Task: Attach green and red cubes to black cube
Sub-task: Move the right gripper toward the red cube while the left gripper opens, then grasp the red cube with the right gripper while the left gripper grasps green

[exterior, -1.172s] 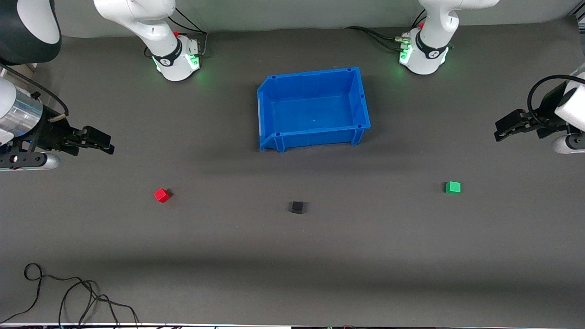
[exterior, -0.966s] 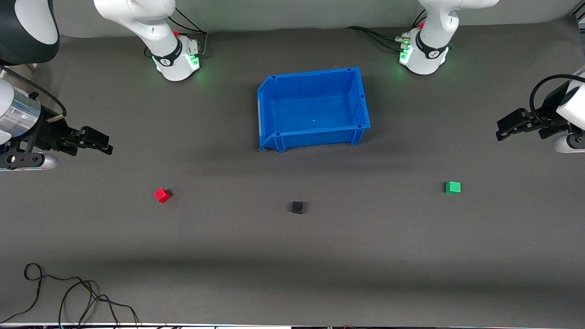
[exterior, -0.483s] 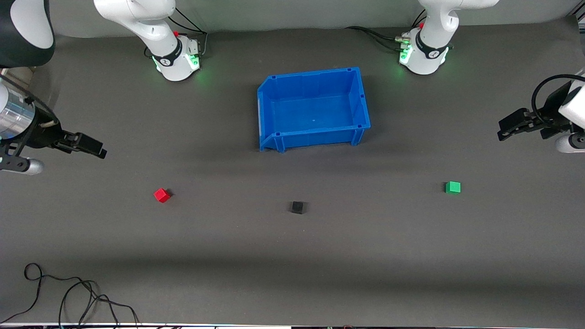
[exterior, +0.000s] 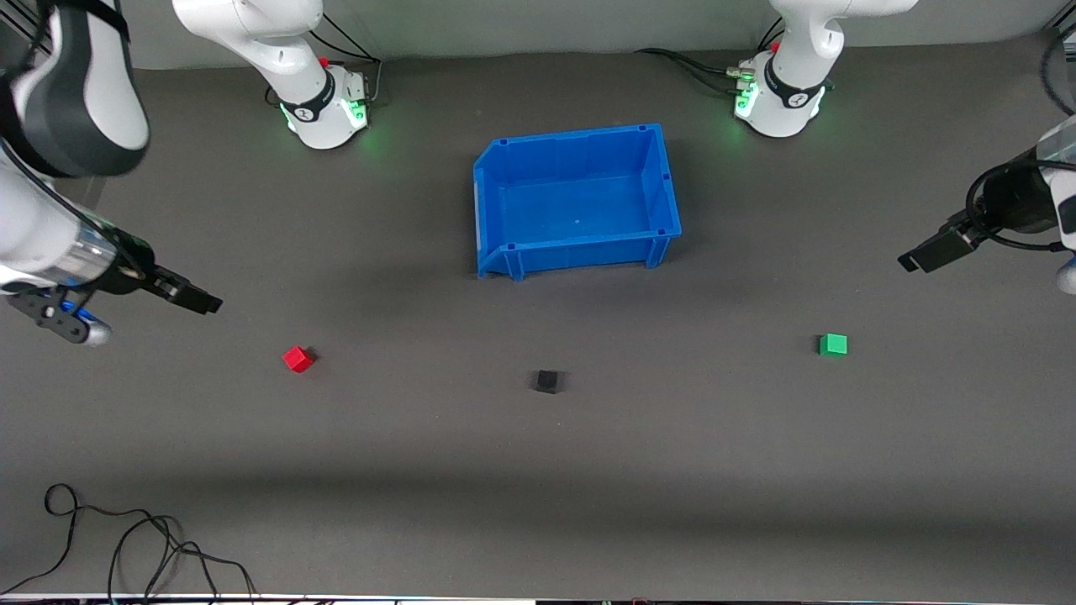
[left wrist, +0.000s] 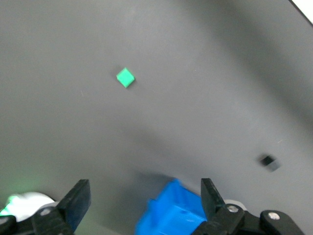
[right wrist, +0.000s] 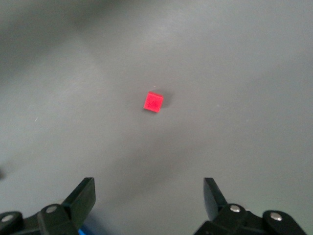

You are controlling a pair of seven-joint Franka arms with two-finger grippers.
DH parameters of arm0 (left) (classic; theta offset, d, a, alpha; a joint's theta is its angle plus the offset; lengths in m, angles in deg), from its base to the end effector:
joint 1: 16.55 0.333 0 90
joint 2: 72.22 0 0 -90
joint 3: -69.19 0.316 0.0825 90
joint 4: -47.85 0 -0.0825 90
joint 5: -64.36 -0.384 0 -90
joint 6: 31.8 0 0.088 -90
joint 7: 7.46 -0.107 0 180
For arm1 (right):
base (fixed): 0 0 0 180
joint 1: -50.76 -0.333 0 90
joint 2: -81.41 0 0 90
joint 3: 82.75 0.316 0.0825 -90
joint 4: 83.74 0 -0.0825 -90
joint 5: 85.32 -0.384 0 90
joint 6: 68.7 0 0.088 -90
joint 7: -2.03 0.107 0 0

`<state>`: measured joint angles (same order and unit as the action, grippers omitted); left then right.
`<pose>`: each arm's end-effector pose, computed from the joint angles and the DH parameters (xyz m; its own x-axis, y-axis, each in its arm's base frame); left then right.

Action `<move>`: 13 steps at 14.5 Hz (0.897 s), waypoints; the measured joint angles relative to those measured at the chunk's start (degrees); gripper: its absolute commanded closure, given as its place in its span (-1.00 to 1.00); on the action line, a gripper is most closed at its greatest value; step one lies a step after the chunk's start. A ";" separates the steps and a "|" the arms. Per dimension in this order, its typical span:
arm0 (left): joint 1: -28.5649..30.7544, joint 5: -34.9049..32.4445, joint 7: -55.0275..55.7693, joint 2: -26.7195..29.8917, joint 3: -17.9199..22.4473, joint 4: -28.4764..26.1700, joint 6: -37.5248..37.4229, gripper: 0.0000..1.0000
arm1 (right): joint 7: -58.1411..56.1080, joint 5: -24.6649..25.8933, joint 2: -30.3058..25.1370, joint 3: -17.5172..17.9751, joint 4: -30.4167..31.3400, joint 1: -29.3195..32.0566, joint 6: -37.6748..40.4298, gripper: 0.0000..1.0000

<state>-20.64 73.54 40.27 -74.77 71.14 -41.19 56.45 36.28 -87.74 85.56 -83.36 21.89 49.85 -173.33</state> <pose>0.5632 -0.0390 0.6063 0.6949 0.7020 -0.1558 0.7162 -0.6950 0.0635 0.5725 0.0066 0.4755 0.8181 -0.5669 -0.0963 -0.5680 -0.8228 0.0184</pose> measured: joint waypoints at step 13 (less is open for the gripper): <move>13.24 11.08 37.31 -5.14 0.49 -4.45 3.14 -1.00 | 33.12 -0.14 10.59 -2.09 8.58 -0.01 -16.00 -0.79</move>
<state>-7.40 84.62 77.59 -79.91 71.63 -45.64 59.59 69.40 -87.88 96.15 -85.46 30.47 49.84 -189.33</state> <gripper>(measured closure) 0.000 0.031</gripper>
